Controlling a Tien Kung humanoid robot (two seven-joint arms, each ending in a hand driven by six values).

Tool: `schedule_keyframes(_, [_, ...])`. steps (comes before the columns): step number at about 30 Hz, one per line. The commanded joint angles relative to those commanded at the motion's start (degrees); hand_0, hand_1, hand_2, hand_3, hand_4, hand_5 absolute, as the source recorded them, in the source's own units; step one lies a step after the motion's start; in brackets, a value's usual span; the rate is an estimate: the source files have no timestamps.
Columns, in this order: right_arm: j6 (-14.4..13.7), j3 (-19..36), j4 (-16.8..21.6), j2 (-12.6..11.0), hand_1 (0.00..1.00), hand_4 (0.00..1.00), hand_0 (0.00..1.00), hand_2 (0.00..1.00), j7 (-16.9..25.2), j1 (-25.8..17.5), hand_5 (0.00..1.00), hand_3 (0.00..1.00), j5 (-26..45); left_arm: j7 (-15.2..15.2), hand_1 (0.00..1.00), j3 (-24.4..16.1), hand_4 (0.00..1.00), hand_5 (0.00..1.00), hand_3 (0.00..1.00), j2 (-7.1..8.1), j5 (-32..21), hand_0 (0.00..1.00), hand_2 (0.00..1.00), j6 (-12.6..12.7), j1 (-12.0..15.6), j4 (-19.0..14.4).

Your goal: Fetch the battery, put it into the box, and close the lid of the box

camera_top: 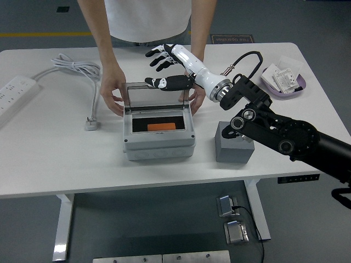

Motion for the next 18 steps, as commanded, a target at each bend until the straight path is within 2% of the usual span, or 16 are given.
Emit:
schedule_keyframes(4, [0.6, -3.7, -5.4, 2.2, 0.564, 0.827, 0.668, 0.606, 0.9, 2.7, 0.269, 0.709, 3.1, 0.2, 0.755, -0.3, 0.602, 0.414, 0.623, 0.09, 0.8, 0.728, 0.685, -0.1, -0.4, -0.1])
schedule_keyframes(11, [1.4, -7.5, -13.6, 4.6, 0.565, 0.834, 0.678, 0.608, 2.1, 4.7, 0.287, 0.709, 7.0, 0.6, 0.754, -1.4, 0.602, 0.414, 0.62, 0.2, 2.4, 0.728, 0.684, -0.3, -0.8, -0.1])
schedule_keyframes(14, [1.5, -8.4, -15.4, 5.2, 0.575, 0.837, 0.694, 0.617, 2.7, 4.5, 0.302, 0.71, 8.0, 0.8, 0.754, -1.9, 0.6, 0.411, 0.616, 0.2, 3.1, 0.728, 0.682, -0.4, -0.8, 0.0])
schedule_keyframes(18, [1.4, -9.0, -15.9, 5.3, 0.575, 0.837, 0.694, 0.617, 3.1, 3.8, 0.302, 0.71, 8.3, 0.9, 0.754, -2.2, 0.6, 0.411, 0.616, 0.09, 3.6, 0.728, 0.682, -0.4, -0.9, 0.0])
